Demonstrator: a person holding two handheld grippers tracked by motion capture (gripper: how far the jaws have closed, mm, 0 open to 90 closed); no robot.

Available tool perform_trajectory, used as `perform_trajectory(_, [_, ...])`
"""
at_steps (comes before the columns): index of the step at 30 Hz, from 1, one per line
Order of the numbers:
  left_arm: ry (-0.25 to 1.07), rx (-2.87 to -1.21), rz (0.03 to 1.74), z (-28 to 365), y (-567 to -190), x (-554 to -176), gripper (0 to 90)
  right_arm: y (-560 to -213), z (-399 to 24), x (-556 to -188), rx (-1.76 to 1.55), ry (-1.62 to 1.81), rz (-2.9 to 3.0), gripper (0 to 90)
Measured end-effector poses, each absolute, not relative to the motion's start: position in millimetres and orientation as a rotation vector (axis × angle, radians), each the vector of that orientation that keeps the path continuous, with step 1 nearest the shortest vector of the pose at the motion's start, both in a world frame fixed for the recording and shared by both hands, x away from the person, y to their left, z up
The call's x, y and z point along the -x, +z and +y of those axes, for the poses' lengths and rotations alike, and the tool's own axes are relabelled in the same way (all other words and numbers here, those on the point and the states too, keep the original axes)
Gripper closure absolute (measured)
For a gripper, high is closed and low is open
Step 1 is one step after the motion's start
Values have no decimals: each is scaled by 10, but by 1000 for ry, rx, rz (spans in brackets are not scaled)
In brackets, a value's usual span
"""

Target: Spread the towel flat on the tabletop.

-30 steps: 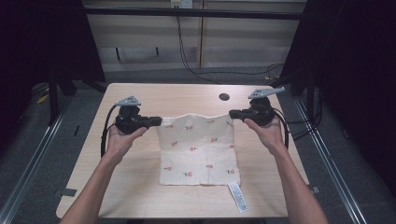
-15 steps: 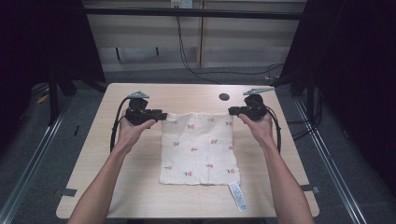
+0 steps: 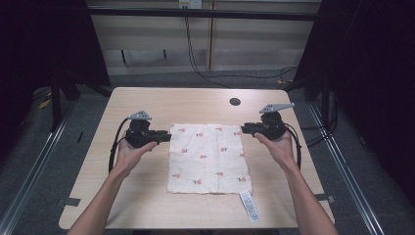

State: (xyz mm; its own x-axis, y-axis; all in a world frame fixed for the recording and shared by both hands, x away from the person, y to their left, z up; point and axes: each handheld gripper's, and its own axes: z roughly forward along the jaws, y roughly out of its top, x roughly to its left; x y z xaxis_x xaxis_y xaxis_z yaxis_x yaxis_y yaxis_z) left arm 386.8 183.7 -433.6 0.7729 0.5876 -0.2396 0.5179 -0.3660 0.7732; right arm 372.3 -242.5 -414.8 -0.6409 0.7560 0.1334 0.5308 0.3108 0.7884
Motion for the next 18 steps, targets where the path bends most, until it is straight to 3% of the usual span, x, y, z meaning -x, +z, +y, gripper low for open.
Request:
perform_trajectory(9, [38,-2058,753,1998,-4431,-3417,702,-4402,-2501,-3180,-1174,1233,2392,722])
perform_trajectory(18, [-44,-2212,653,1672,-4722,-2997,708,-4655,-2374,-2893,-1193,1089,2462,621])
